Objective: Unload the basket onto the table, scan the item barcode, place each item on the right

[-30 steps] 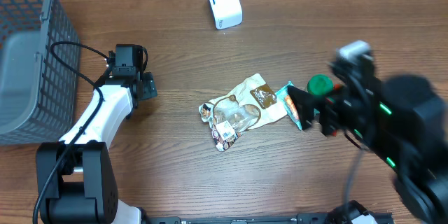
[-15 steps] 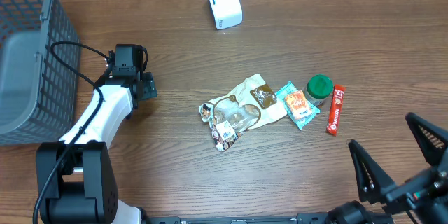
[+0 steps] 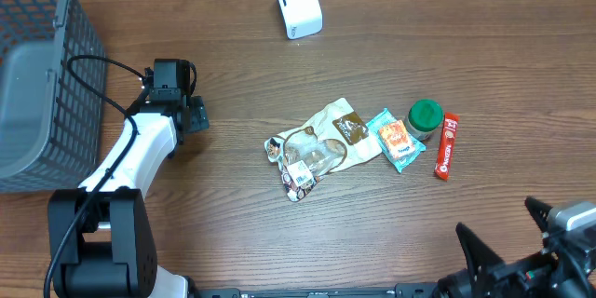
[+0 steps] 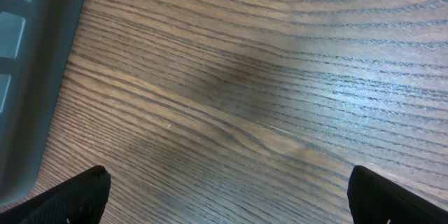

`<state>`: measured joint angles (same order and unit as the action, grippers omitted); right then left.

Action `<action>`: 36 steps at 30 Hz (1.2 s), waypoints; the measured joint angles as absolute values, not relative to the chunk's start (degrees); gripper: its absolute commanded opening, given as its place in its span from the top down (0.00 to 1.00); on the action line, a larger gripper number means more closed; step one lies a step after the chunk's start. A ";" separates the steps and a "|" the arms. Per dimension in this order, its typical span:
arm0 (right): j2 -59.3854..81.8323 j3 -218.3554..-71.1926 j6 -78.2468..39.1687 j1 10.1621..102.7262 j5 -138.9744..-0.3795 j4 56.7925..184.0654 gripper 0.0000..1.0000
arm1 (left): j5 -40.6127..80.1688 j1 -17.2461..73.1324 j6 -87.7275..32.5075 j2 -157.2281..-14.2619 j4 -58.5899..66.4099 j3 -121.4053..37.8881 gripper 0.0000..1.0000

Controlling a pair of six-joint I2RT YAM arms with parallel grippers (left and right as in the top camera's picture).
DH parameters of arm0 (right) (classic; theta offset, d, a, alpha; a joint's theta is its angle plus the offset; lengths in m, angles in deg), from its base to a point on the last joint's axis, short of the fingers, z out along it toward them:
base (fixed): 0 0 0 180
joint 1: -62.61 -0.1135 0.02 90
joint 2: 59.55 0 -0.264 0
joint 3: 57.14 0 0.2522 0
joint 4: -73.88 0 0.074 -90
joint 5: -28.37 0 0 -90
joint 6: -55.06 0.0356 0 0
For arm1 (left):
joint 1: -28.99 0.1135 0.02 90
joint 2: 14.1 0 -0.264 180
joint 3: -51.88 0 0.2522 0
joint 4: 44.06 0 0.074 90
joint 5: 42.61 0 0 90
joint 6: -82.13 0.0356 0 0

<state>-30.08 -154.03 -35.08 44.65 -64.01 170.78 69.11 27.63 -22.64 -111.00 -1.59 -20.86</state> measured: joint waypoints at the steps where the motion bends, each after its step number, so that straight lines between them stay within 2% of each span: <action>1: -30.29 -154.03 -35.06 44.67 -64.01 172.74 0.00 | 69.11 27.63 -22.64 -111.00 -1.59 -20.86 0.00; 8: -31.30 -153.99 -34.95 44.67 -64.01 184.48 0.00 | 69.11 27.63 -22.64 -111.00 -1.59 -20.86 0.00; 13: -33.62 -153.42 -35.54 44.67 -63.22 180.26 0.00 | 69.11 27.63 -22.64 -111.00 -1.59 -20.86 0.00; 21: -40.94 -144.50 -44.24 45.70 -63.22 153.49 0.00 | 69.11 27.63 -22.64 -110.98 -1.59 -20.86 0.01; 30: -49.33 -115.23 -53.29 48.70 -70.34 107.17 0.00 | 69.11 27.63 -22.64 -111.00 -1.59 -20.86 0.00; 36: -54.03 -97.79 -54.51 48.72 -73.97 85.69 0.00 | 69.11 27.63 -22.64 -111.00 -1.59 -20.86 0.01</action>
<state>-54.03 -97.79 -54.51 48.72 -73.97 85.69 69.11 27.63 -22.64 -111.00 -1.59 -20.86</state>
